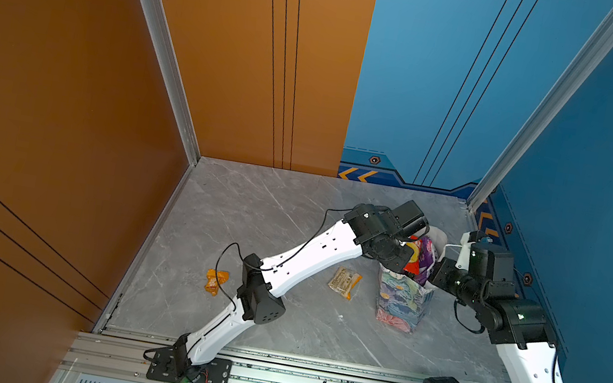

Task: Place the snacks into the paper bag
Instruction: 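Lower the red packet into the paper bag with the left gripper, then open the left gripper to release the red packet and lift away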

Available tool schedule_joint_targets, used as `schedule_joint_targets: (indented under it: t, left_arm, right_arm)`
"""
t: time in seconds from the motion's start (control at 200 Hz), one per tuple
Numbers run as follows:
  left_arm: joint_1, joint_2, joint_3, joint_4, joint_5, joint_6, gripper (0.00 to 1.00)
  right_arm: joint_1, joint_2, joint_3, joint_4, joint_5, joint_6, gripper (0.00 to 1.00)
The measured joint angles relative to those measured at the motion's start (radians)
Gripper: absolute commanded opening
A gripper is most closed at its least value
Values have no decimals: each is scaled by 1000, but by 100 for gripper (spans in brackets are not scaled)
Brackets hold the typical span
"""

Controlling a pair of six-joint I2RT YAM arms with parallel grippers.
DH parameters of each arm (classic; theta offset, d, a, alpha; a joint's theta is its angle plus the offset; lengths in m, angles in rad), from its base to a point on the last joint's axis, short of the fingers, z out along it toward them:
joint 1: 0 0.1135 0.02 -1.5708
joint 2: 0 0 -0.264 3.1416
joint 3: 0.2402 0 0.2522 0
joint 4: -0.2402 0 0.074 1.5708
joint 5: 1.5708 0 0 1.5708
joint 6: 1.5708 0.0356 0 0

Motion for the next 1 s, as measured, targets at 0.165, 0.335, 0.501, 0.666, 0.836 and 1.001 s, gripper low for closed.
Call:
schedule_joint_targets:
  t: [0.165,0.335,0.501,0.666,0.836,1.001]
  left_arm:
    - [0,0,4,1,1,-5,24]
    - [-7,0,11,1,-13,3,44]
    - [-24,-19,12,0,-71,14,53]
    - [-40,-100,-28,1,-174,13,59]
    - [-35,-177,-68,1,-297,2,64]
    - [-13,-176,-87,0,-336,-8,65]
  right_arm:
    - [1,2,0,1,0,0,0]
    - [1,5,0,6,0,0,0]
    - [1,6,0,6,0,0,0]
    - [1,6,0,6,0,0,0]
    - [1,6,0,6,0,0,0]
    - [1,5,0,6,0,0,0]
